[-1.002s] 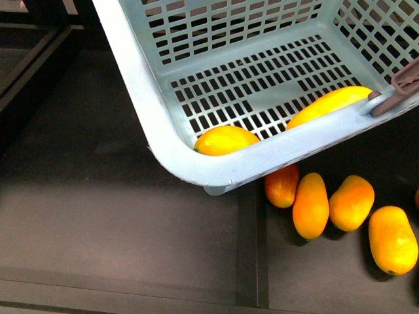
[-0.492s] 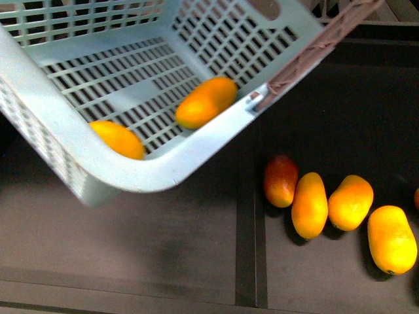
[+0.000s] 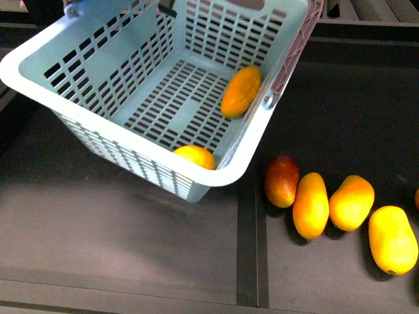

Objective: Pick lemon and mango into basket

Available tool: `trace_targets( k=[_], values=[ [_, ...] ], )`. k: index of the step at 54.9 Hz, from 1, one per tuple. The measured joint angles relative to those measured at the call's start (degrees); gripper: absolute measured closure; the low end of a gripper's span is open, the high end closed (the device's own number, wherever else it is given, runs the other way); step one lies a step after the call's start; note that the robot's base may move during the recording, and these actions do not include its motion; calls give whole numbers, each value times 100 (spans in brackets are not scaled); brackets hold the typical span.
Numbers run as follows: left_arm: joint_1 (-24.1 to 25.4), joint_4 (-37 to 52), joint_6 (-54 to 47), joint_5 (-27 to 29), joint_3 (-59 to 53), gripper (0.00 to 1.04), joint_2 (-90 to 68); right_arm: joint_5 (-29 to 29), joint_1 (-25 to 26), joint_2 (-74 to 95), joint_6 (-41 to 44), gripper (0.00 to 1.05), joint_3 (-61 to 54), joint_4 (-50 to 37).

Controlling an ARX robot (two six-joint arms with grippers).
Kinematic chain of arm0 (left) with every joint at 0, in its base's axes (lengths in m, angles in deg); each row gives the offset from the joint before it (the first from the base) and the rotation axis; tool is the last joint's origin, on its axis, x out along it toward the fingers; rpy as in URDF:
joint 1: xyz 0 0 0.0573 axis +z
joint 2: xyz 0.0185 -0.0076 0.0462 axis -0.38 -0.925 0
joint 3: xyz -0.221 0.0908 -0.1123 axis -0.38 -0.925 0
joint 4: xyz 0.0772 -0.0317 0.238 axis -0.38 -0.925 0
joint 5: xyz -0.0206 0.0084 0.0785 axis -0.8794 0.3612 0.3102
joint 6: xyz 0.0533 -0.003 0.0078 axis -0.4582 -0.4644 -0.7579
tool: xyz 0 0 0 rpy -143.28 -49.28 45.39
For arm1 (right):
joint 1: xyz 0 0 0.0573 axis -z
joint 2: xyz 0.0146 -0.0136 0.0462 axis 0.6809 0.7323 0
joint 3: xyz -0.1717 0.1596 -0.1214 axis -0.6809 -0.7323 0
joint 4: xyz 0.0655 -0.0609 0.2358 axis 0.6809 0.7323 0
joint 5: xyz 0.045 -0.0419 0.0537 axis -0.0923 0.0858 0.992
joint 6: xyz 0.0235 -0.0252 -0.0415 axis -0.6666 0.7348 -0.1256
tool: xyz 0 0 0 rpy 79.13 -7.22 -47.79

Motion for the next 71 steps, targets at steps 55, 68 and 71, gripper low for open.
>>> trace_targets(
  k=[55, 68, 71],
  values=[
    [634, 46, 1266, -20, -219, 69, -658, 0, 0, 0, 0, 9, 0, 0],
    [584, -4, 1340, 741, -1152, 29, 485, 0, 0, 0, 2, 9, 0, 0],
    [542, -221, 1344, 994, -1403, 20, 813, 0, 0, 0, 2, 9, 0, 0]
  ],
)
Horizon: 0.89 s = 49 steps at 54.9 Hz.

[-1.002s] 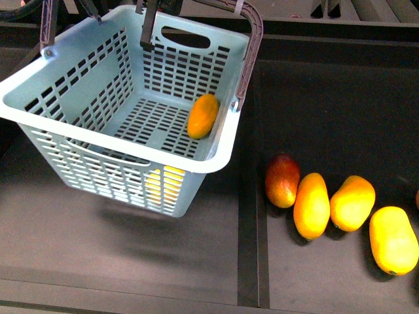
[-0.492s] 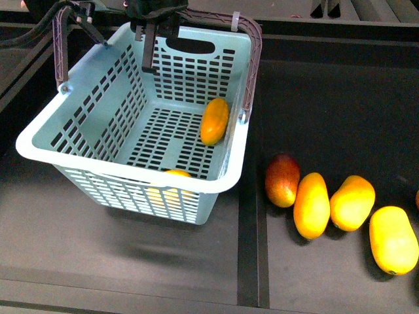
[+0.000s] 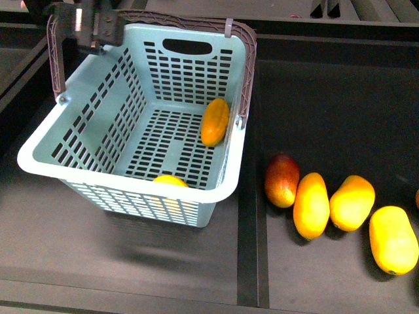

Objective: Pick lemon and mango into basket

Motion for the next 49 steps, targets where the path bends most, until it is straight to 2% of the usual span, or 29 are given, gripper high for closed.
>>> trace_targets(
  k=[5, 12, 14, 17, 23, 27, 32, 41, 49],
  values=[
    [-120, -793, 92, 251, -258, 6, 514, 0, 0, 0, -2, 9, 0, 0],
    [-358, -1738, 260, 494, -297, 7, 883, 0, 0, 0, 0, 9, 0, 0],
    [-369, -1163, -319, 310, -621, 12, 1038, 2, 0, 0, 0, 9, 0, 0],
    [-297, 868, -2124, -323, -1541, 22, 1419, -2, 0, 0, -2, 9, 0, 0],
    [66, 4461, -5705, -785, -3497, 42, 2111, -4, 0, -2, -2, 9, 0, 0],
    [334, 5659, -7429, -946, -4218, 55, 2538, -2, 0, 0, -2, 9, 0, 0],
    [664, 6116, -8832, -1178, -4955, 72, 3126, 2, 0, -2, -2, 9, 0, 0],
    [1021, 6172, -9490, -1641, -5895, 102, 3777, -2, -2, -2, -2, 9, 0, 0],
    [1342, 6157, -9619, -1932, -6467, 102, 4448, 0, 0, -2, -2, 9, 0, 0]
  ],
)
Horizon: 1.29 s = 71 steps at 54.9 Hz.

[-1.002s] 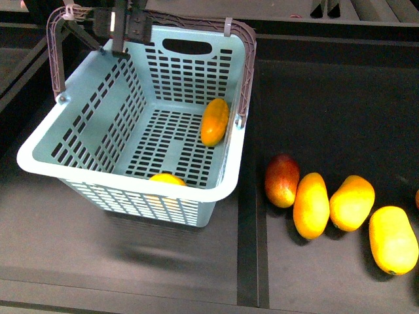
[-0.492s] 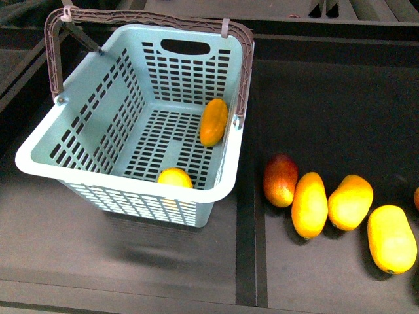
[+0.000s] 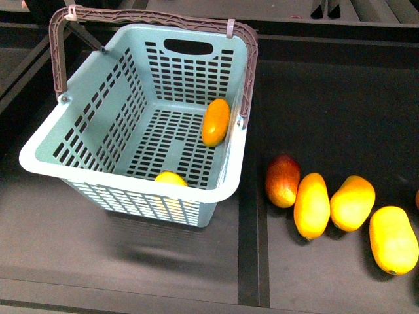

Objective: Pick lemon and mango into basket

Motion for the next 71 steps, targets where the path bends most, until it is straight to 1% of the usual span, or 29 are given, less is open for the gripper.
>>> trace_targets(
  k=[4, 19, 21, 22, 23, 26, 36, 58, 71],
  values=[
    [177, -118, -17, -140, -282, 102, 385, 0, 0, 0, 2, 9, 0, 0],
    [542, -756, -39, -505, -872, 102, 1600, 0, 0, 0, 0, 9, 0, 0],
    [599, -667, -42, -579, -975, 102, 1641, 0, -2, 0, 0, 9, 0, 0],
    [693, -566, -39, -684, -1040, 102, 1663, -2, 0, 0, 0, 9, 0, 0],
    [841, -555, -46, -929, -1110, 102, 1705, 0, 0, 0, 0, 9, 0, 0],
    [1045, -791, -55, -981, -1250, 102, 1967, -4, 0, 0, 0, 9, 0, 0],
    [1064, -1692, -59, -1036, -1322, 102, 3012, 0, 0, 0, 0, 9, 0, 0],
    [1067, -3206, -59, -1036, -1327, 102, 4634, -2, 0, 0, 2, 9, 0, 0],
    [1067, -3757, -59, -1036, -1327, 102, 5193, -2, 0, 0, 0, 9, 0, 0]
  ],
)
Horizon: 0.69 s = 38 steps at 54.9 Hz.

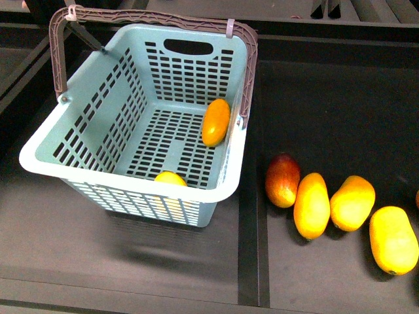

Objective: Pick lemon and mango into basket

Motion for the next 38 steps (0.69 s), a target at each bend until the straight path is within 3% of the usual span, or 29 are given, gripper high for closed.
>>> trace_targets(
  k=[17, 21, 38],
  values=[
    [0, -511, 0, 0, 0, 102, 514, 0, 0, 0, 2, 9, 0, 0],
    [0, -1429, -2, -2, 2, 102, 1274, 0, 0, 0, 0, 9, 0, 0],
    [0, -1512, -2, 0, 2, 102, 1482, 0, -2, 0, 0, 9, 0, 0]
  ],
)
